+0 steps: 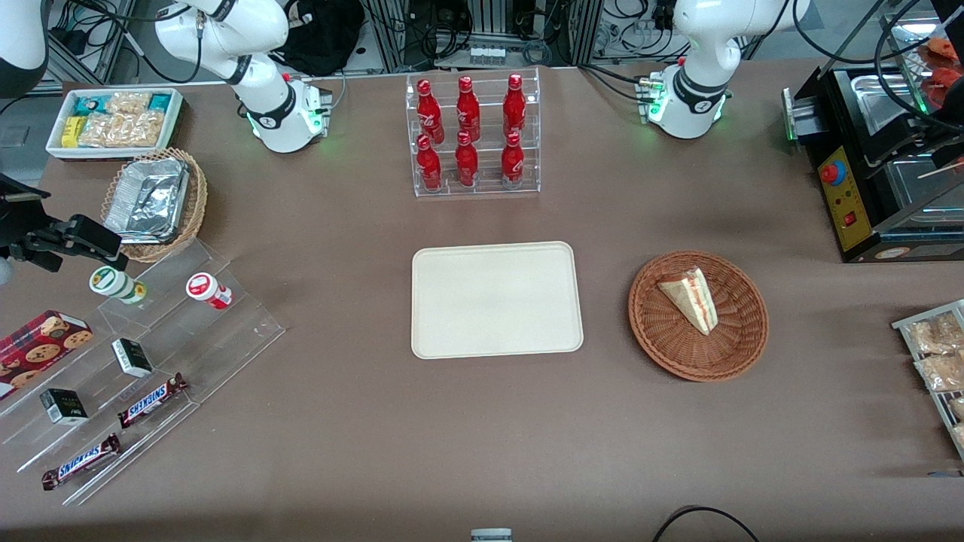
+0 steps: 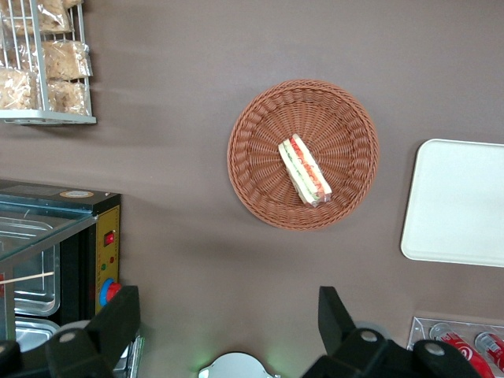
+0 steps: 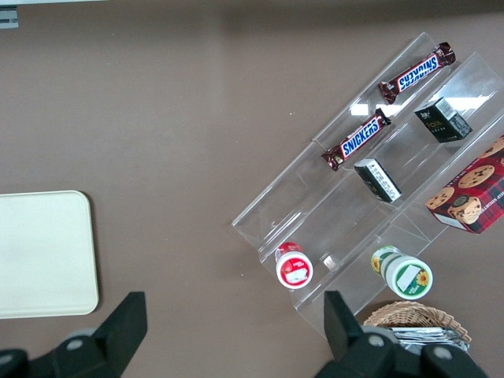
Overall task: Place sandwich from basket to tray
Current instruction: 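Move the left gripper down over the wrapped sandwich in the wicker basket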
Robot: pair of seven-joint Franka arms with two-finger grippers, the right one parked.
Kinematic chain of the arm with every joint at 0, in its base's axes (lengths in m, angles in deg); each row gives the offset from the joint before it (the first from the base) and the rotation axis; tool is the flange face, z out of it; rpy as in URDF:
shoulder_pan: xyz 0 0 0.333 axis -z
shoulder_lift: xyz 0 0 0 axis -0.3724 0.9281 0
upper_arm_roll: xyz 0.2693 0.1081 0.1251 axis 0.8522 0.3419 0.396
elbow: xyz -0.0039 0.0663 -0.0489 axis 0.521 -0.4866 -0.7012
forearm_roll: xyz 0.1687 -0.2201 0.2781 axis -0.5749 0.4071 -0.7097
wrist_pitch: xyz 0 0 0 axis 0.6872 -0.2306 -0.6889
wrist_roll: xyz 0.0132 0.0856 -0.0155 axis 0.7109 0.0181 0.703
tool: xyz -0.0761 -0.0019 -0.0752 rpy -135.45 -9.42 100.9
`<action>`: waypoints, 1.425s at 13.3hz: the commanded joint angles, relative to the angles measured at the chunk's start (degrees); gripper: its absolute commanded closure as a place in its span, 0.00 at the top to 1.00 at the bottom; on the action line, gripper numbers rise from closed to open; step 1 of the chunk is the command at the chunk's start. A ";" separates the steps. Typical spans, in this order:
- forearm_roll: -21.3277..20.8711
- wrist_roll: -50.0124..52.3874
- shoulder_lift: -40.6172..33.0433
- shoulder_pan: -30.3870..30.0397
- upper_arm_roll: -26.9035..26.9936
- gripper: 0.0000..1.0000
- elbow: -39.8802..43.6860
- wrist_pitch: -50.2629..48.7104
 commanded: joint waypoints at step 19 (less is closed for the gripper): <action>0.19 40.69 5.54 2.20 -9.47 1.00 -43.92 52.96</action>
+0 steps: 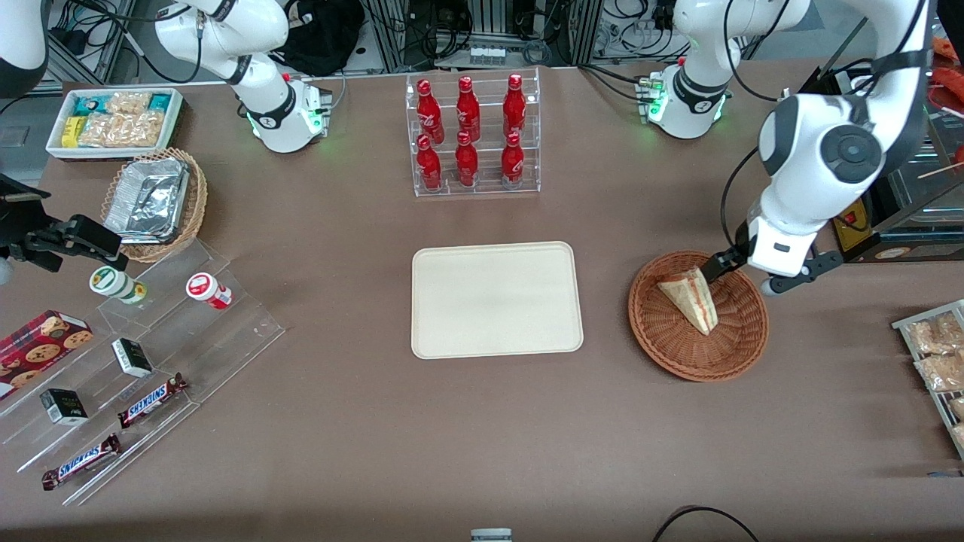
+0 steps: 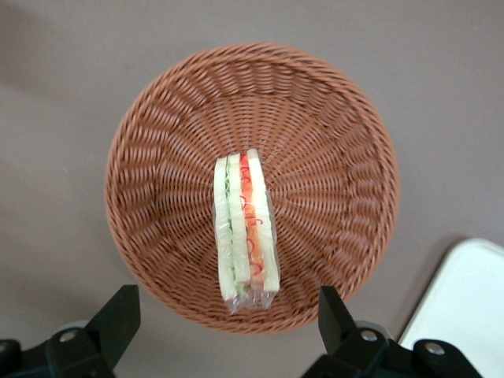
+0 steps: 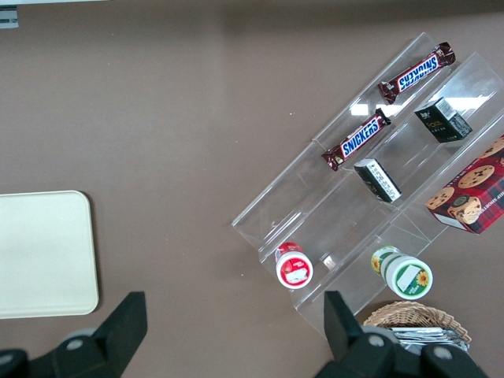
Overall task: Place sandwich from basket to tray
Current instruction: 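Move the left gripper down over the wrapped sandwich in the wicker basket, then close the left gripper on the wrapped sandwich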
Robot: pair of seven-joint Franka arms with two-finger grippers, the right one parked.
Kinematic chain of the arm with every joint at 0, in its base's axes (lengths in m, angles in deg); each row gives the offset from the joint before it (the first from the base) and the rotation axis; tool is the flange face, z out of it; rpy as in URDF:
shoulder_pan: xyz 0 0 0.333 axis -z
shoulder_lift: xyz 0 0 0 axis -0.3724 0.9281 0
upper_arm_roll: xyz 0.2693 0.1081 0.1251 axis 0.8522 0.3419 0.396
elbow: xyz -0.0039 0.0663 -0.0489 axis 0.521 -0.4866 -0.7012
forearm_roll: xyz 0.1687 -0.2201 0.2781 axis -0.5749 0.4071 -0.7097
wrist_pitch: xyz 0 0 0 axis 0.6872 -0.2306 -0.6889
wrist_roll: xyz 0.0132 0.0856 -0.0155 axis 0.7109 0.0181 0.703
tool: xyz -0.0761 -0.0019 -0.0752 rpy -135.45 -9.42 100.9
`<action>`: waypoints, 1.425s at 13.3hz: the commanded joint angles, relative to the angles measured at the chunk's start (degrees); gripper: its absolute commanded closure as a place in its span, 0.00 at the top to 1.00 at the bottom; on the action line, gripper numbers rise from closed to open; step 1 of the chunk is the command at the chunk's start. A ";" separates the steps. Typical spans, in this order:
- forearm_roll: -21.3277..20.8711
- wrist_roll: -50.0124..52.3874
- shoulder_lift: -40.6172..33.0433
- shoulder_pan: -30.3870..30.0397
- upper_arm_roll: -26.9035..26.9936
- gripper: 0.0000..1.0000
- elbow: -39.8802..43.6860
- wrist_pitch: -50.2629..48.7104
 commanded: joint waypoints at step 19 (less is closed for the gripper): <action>0.17 11.82 14.31 2.13 0.52 0.75 -3.09 16.66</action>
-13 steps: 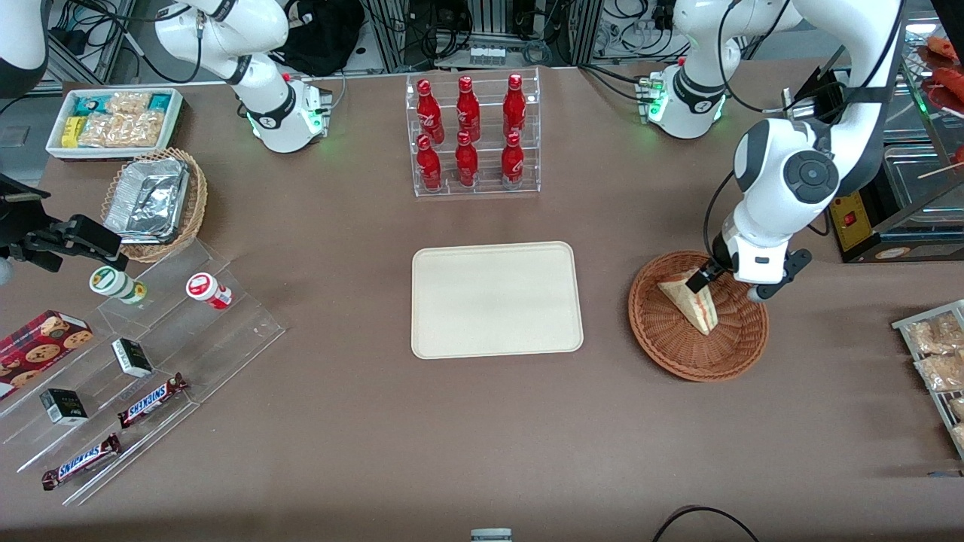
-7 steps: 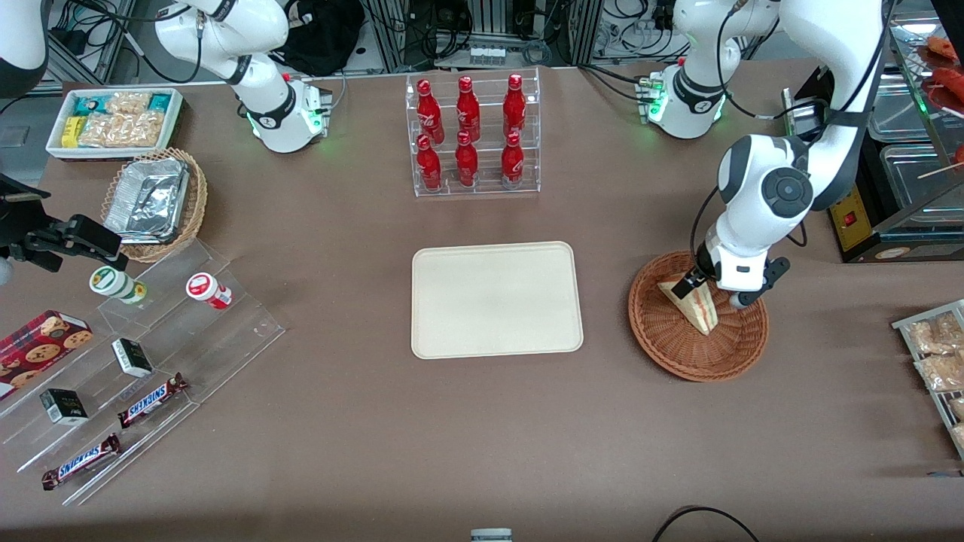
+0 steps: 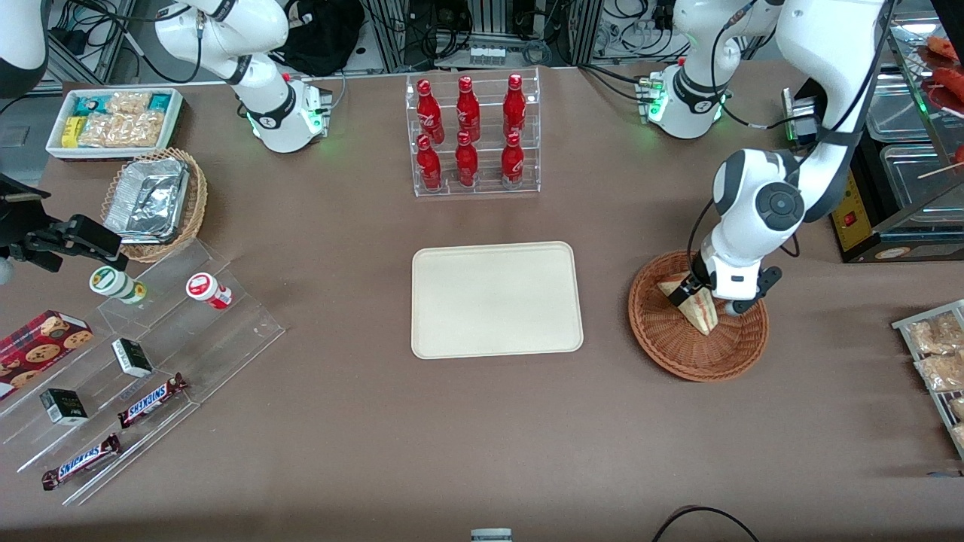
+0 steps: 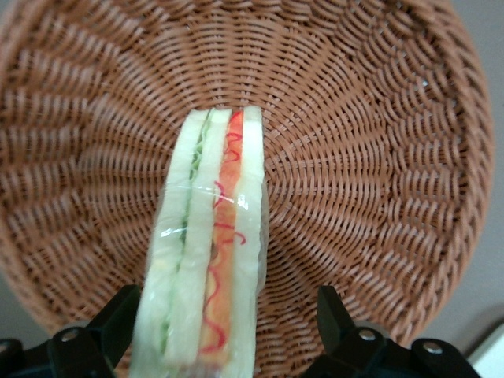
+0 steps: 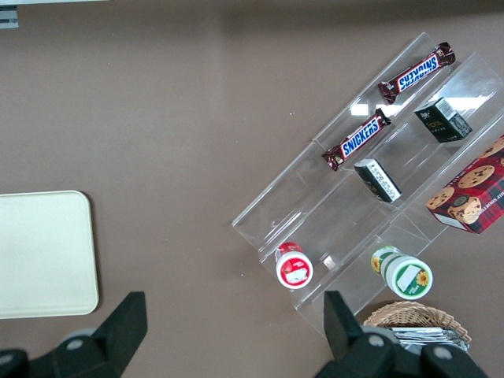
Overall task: Place sandwich from basket to tray
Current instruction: 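Close the left gripper on the wrapped sandwich, then lift the sandwich and carry it with the left gripper over the cream tray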
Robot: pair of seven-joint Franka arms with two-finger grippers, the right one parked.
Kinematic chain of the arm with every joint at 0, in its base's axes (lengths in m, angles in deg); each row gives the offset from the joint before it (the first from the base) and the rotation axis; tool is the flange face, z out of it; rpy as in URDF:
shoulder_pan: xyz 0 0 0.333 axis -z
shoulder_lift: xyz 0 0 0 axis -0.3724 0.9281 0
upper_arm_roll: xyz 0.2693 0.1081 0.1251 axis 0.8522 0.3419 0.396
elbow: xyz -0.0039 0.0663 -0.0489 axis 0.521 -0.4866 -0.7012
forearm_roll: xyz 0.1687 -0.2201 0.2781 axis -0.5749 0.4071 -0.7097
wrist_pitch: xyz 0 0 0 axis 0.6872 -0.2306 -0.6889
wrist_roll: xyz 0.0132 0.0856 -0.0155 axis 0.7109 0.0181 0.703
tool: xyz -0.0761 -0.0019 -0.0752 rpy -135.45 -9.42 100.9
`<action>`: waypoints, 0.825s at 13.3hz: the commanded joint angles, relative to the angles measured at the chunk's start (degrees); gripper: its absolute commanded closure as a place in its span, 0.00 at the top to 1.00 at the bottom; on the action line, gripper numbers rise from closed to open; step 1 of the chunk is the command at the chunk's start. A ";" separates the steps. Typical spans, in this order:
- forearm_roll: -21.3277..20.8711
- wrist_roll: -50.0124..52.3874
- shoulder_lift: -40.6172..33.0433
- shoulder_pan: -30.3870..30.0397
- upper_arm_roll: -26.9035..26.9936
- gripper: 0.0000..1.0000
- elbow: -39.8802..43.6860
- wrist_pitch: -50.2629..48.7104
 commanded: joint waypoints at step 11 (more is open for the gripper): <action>0.08 -5.31 -8.98 3.76 0.24 0.11 17.71 -36.37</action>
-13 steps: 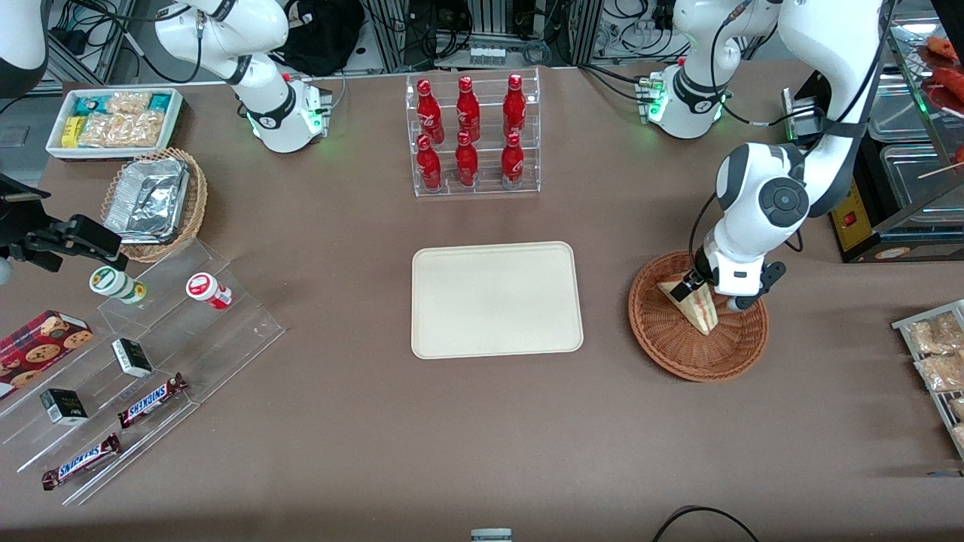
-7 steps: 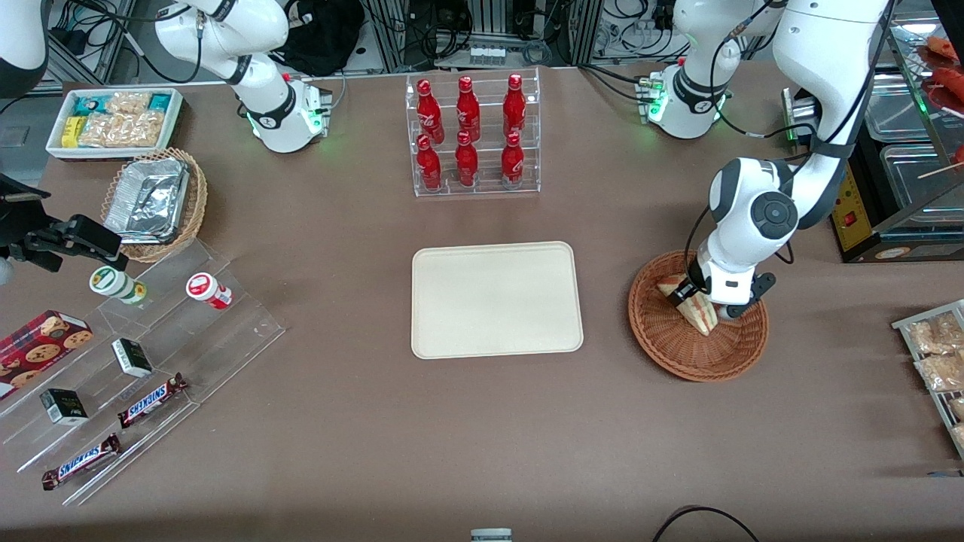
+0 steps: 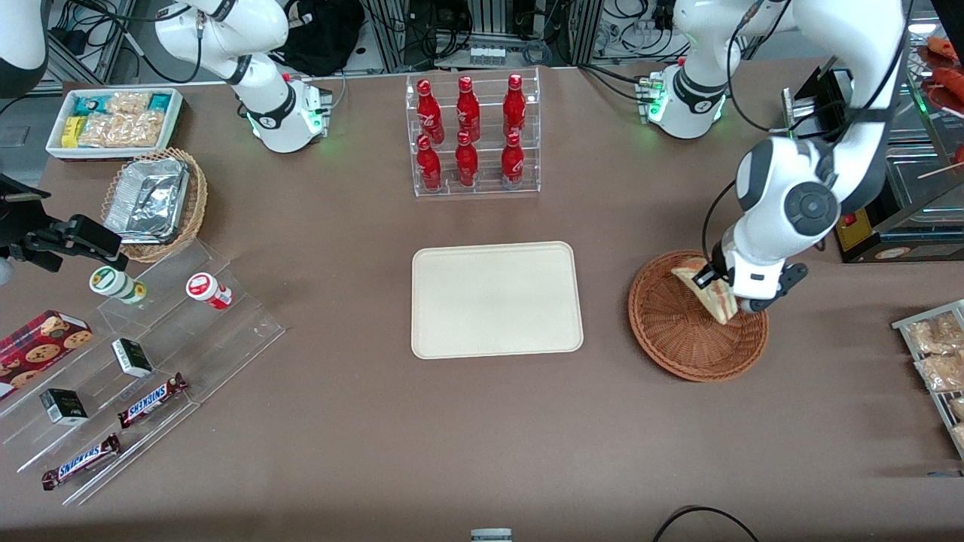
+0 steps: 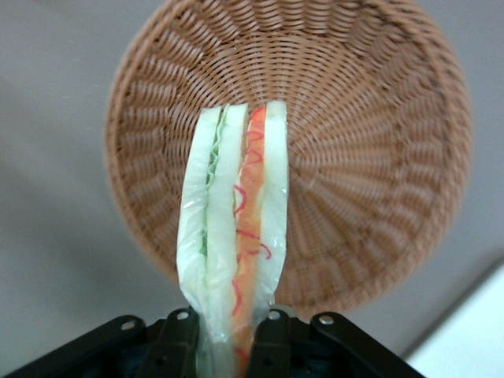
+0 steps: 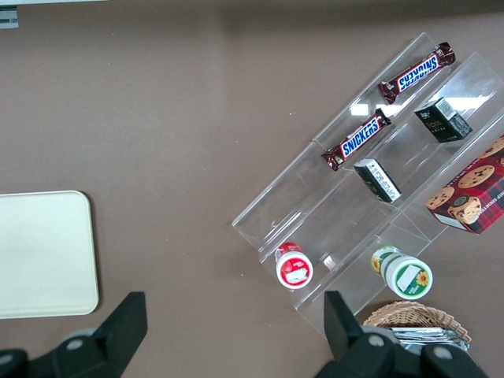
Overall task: Place sandwich from basket to tray
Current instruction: 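Lift the sandwich and carry it with the left gripper over the cream tray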
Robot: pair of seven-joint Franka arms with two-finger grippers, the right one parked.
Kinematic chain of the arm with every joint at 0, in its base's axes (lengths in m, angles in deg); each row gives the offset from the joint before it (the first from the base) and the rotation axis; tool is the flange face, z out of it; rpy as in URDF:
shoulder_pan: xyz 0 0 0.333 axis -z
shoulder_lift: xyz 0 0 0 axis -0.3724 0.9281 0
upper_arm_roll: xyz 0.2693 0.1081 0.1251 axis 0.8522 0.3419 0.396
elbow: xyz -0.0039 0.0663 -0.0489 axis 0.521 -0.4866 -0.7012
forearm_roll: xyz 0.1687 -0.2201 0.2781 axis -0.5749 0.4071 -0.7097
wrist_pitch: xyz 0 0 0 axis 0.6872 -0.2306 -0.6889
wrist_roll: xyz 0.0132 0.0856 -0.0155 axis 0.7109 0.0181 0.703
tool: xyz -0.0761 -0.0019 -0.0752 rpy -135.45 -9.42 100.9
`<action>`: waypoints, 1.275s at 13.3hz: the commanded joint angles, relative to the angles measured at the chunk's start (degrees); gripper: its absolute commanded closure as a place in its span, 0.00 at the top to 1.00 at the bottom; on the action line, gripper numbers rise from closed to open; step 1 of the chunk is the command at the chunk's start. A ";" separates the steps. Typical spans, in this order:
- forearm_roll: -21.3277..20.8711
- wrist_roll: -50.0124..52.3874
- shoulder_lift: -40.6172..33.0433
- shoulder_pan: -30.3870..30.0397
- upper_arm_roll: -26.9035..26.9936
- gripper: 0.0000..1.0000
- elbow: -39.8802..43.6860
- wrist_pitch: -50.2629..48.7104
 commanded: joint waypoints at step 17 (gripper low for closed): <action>-7.89 9.12 36.40 36.64 -1.19 0.14 37.89 7.47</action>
